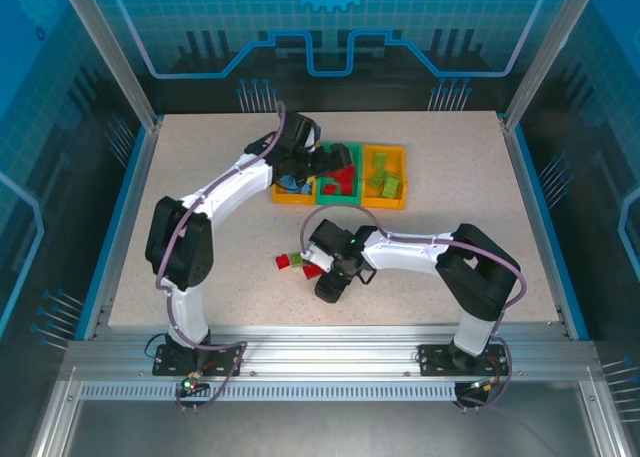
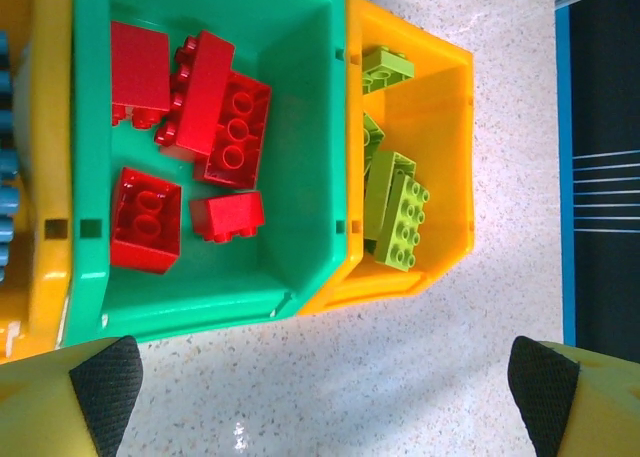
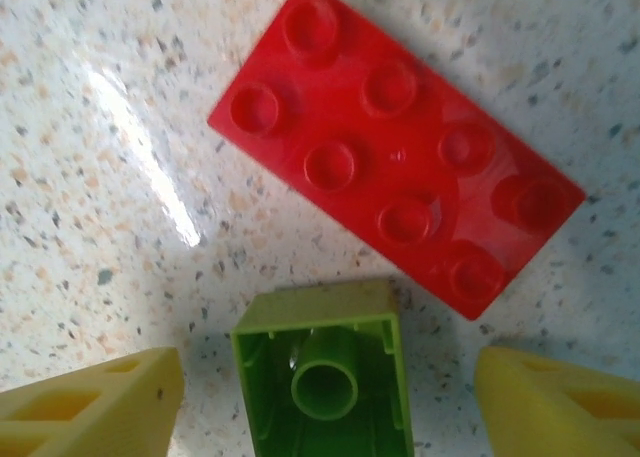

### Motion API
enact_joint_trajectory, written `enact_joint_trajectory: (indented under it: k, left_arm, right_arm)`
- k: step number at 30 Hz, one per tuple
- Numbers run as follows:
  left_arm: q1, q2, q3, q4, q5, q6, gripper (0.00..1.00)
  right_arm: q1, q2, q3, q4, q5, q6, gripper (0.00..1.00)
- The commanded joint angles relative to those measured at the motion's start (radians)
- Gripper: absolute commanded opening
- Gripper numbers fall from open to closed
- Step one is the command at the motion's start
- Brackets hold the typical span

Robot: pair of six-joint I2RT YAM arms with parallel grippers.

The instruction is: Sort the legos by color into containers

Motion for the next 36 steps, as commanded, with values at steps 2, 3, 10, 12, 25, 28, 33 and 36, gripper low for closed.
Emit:
enact_joint_trajectory:
  k: [2, 3, 10, 12, 25, 28, 33, 36]
  left_arm:
    - [0.022, -0.075, -0.068, 0.023, -0.006, -0.022, 0.99]
    - [0.026, -0.082, -0.077, 0.022, -0.006, -0.022, 0.99]
    - [0.038, -0.151, -0.169, 0.016, -0.035, -0.026, 0.99]
    - [0.044, -0.175, -0.201, 0.015, -0.042, -0.029, 0.99]
    - [0.049, -0.336, -0.405, -0.108, -0.187, 0.063, 0.99]
    - [0.041, -0.369, -0.463, -0.129, -0.200, 0.084, 0.99]
    - [-0.024, -0.424, -0.549, -0.133, -0.222, 0.147, 0.99]
    - [-0.108, -0.422, -0.552, -0.167, -0.265, 0.211, 0.99]
  right_arm:
    - [0.014, 0.013, 0.020, -0.048, -0.021, -0.033, 0.68]
    - [0.014, 0.017, 0.025, -0.051, -0.021, -0.033, 0.64]
    - [0.019, 0.002, 0.044, -0.069, -0.005, -0.030, 0.39]
    - [0.017, -0.028, 0.039, -0.075, -0.001, -0.030, 0.37]
    - [-0.268, -0.327, 0.002, -0.037, -0.072, 0.059, 0.32]
    - [-0.382, -0.319, 0.039, -0.048, -0.042, 0.140, 0.31]
    - [-0.560, -0.209, 0.159, -0.097, -0.061, 0.280, 0.28]
    - [-0.607, -0.111, 0.251, -0.122, -0.078, 0.314, 0.27]
